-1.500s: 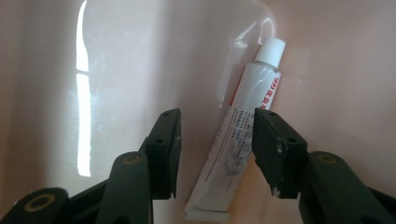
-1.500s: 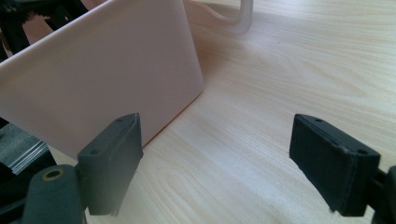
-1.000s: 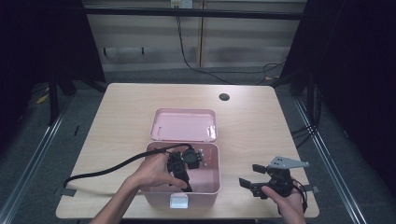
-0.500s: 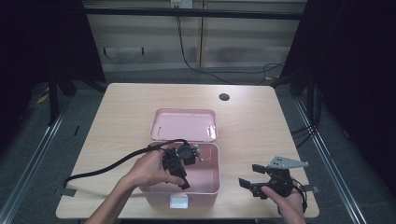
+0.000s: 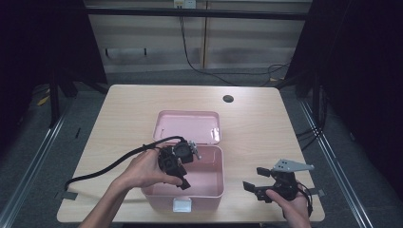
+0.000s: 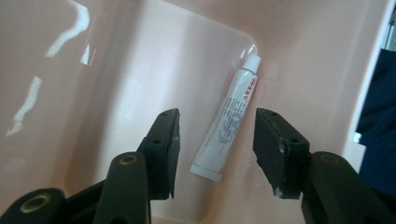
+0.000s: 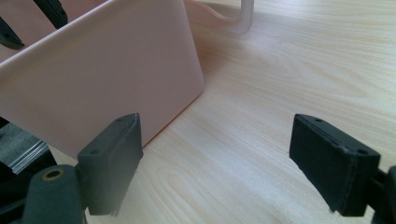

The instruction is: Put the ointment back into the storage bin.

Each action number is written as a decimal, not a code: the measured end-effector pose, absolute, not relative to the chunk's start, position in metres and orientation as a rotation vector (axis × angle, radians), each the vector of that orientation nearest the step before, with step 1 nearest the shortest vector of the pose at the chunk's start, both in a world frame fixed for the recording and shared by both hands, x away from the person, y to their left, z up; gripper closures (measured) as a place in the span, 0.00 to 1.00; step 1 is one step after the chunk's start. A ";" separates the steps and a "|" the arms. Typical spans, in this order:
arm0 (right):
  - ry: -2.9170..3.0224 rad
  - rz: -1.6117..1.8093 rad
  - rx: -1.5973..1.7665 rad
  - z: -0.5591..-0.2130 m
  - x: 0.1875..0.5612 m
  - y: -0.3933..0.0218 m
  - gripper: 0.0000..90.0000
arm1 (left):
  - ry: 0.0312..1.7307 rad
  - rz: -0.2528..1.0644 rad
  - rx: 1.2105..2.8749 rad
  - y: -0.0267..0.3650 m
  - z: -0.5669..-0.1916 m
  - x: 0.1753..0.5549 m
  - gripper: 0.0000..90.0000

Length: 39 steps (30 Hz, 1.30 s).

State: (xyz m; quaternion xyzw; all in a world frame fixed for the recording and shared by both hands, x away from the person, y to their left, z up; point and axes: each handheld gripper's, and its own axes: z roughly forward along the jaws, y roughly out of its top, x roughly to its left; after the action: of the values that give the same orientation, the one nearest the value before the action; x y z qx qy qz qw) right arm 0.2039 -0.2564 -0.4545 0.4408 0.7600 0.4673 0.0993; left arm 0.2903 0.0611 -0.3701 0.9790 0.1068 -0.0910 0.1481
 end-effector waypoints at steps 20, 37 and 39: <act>2.247 1.382 1.308 -0.455 0.204 -0.256 0.19 | 0.279 -0.221 2.757 0.082 -0.343 0.288 0.55; 2.245 1.382 1.310 -0.455 0.204 -0.257 0.19 | 0.325 -0.129 2.716 0.117 -0.324 0.285 0.50; 2.246 1.379 1.308 -0.455 0.204 -0.257 0.19 | 0.341 -0.120 2.704 0.125 -0.323 0.285 0.49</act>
State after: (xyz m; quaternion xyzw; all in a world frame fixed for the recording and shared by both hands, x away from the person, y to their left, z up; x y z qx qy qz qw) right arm 0.2041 -0.2570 -0.4547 0.4424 0.7595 0.4664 0.0995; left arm 0.2853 0.1253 -0.3230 0.9701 0.1222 -0.0429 0.2051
